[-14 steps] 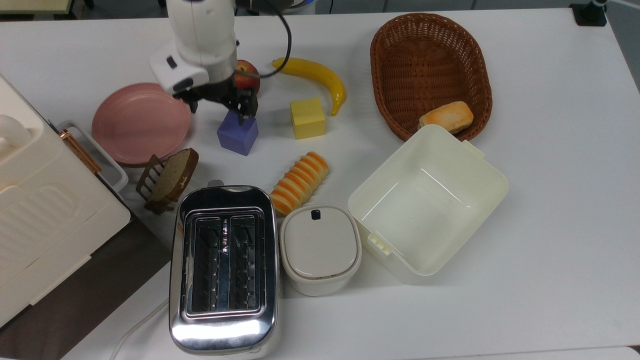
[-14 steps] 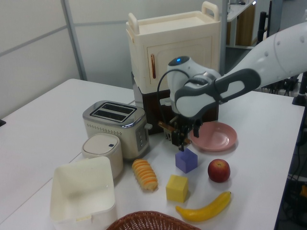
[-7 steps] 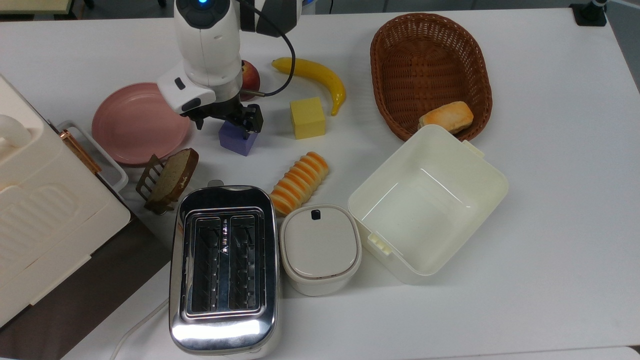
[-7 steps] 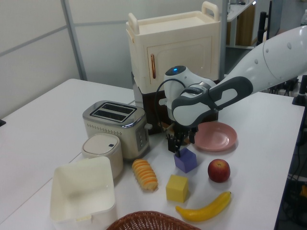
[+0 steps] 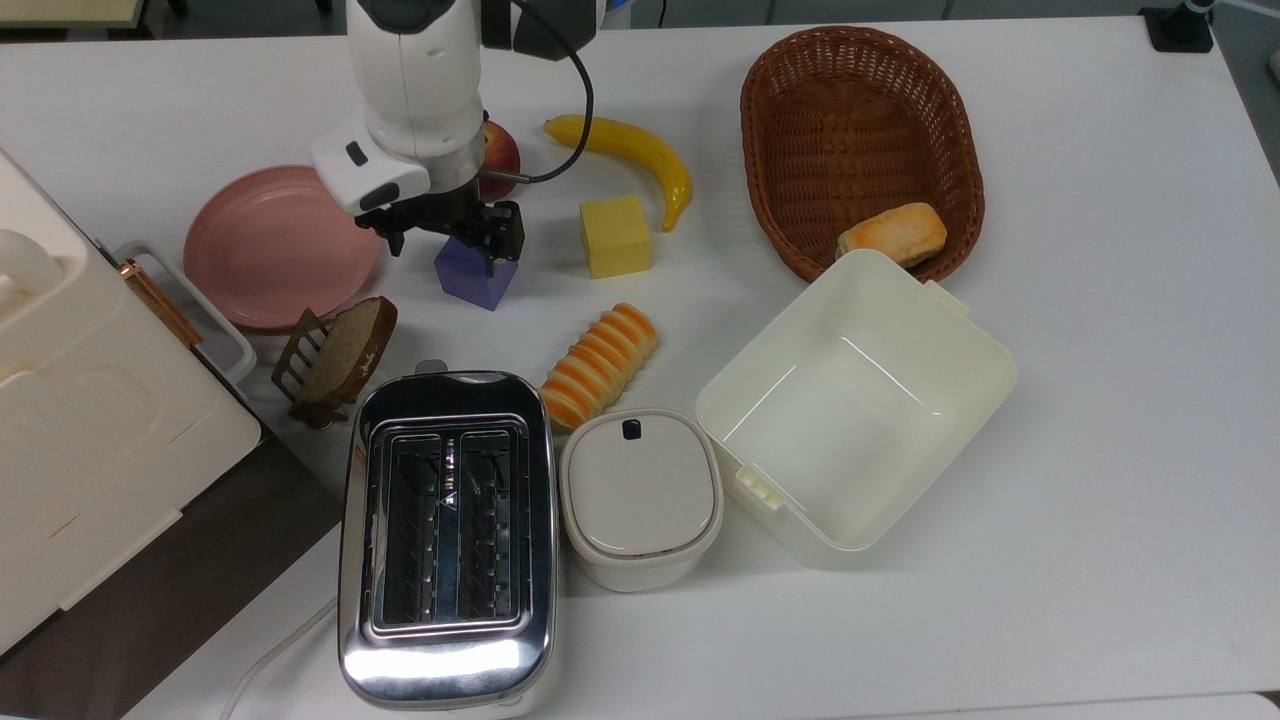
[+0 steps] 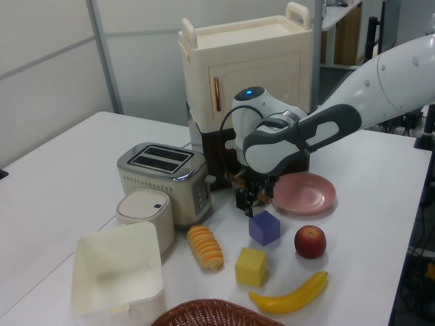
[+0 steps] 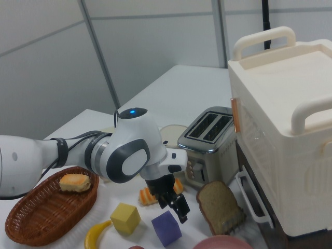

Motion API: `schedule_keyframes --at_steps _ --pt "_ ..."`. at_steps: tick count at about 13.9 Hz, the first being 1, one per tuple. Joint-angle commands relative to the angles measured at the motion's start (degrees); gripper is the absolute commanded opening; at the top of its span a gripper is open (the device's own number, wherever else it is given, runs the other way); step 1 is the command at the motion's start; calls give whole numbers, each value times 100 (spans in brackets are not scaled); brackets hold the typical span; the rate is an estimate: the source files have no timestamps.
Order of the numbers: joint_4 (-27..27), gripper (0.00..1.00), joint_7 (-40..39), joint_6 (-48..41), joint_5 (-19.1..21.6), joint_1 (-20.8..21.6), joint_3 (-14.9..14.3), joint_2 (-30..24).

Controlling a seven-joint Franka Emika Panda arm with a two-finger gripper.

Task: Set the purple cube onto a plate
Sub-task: 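Close the gripper around the purple cube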

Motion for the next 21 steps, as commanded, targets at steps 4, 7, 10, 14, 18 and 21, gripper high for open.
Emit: schedule_keyframes --at_steps 4,7,10,14,18,21 --pt "-150 100 564 82 -74 73 -40 -61" --pt "-185 100 1505 56 -39 73 -40 -17" --pt "-413 100 1710 56 -92 187 -40 -17" --pt "-502 100 1710 73 -109 214 -32 1" --pt "-484 0 1849 99 -153 205 -32 36" --pt "-475 0 1859 99 -171 205 -40 27"
